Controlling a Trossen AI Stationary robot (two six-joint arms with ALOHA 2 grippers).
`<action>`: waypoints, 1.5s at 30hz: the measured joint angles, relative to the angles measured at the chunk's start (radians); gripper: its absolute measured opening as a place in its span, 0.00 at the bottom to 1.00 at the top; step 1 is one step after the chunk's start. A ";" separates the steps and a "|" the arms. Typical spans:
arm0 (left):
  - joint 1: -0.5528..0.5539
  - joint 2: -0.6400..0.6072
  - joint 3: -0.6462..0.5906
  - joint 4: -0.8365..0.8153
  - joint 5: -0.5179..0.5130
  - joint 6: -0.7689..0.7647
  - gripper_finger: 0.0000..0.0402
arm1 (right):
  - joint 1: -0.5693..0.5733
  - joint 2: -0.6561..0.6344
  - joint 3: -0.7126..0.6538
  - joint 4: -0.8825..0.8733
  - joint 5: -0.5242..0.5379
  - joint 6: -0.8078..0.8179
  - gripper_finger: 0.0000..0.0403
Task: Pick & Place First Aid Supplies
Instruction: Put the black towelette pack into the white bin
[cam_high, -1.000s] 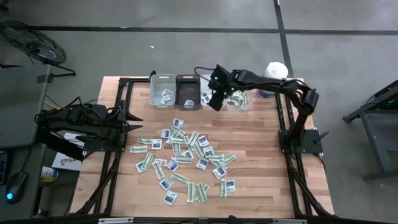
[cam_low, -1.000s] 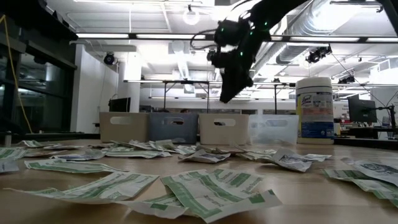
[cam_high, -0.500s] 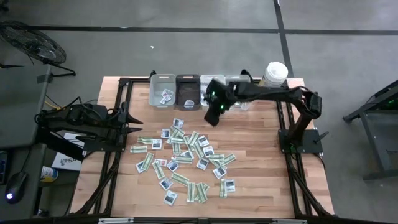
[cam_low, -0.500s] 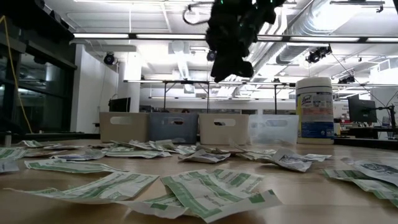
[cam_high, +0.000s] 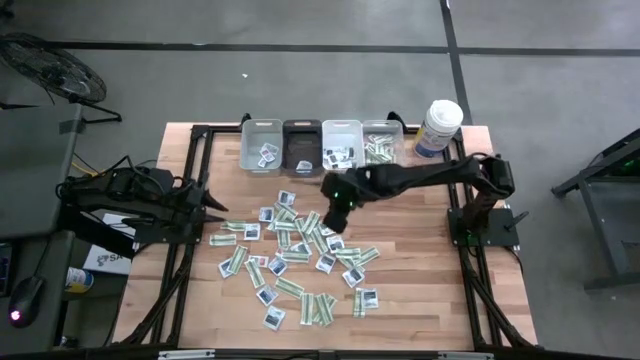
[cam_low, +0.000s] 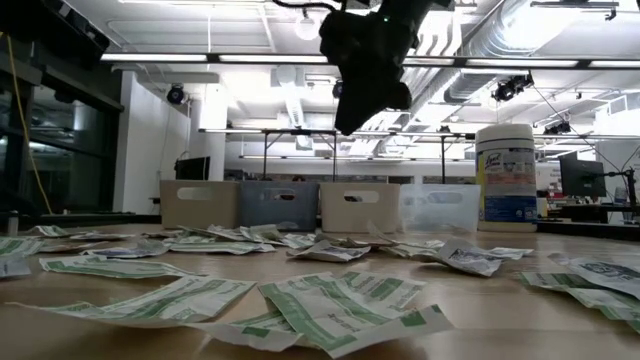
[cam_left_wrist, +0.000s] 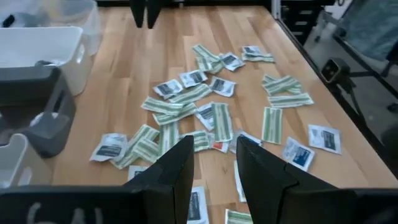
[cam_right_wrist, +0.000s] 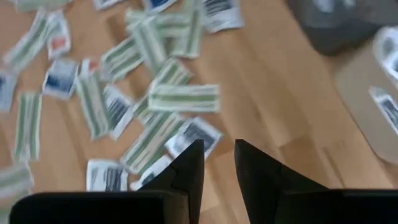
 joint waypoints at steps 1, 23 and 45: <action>0.000 0.000 0.000 0.000 0.007 0.003 0.30 | 0.015 0.005 0.000 0.002 0.006 -0.027 0.21; 0.000 0.000 0.000 -0.060 0.066 0.025 0.30 | 0.140 0.179 0.000 0.116 0.073 -0.271 0.44; 0.000 0.000 0.000 -0.087 0.072 0.024 0.30 | 0.145 0.305 0.000 0.143 0.070 -0.311 0.46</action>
